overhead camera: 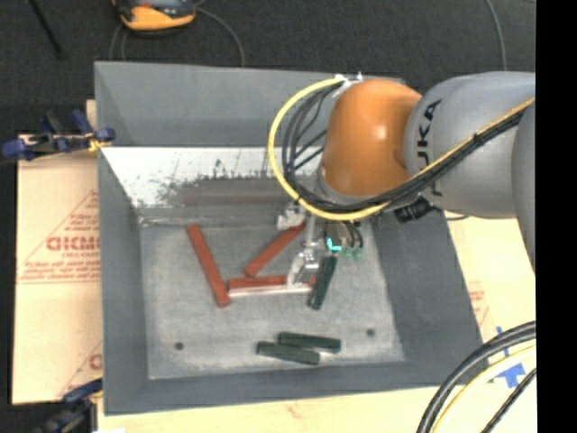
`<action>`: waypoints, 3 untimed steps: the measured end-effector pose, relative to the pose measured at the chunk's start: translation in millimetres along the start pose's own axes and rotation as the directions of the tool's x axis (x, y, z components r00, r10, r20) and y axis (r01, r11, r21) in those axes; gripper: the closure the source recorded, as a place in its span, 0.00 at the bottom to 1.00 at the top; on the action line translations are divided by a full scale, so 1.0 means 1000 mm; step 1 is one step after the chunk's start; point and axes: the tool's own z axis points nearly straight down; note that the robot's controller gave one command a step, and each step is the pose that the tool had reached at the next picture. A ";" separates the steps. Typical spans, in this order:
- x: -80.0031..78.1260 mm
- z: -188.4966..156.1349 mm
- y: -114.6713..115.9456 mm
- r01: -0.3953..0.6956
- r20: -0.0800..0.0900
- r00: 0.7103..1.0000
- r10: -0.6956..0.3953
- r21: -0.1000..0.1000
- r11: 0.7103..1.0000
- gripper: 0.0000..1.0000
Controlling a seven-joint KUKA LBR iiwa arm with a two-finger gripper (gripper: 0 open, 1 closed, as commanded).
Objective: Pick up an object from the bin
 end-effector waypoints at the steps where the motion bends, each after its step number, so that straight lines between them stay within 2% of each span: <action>1: -0.001 -0.001 0.000 0.000 0.003 1.000 0.000 0.000 1.000 0.00; 2: -0.007 0.047 0.003 0.026 0.011 1.000 -0.026 0.002 1.000 0.00; 3: -0.011 0.084 -0.008 -0.025 0.034 0.999 0.025 -0.006 1.000 1.00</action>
Offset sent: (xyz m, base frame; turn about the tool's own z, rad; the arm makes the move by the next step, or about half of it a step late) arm 0.0068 0.0082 -0.0990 -0.0585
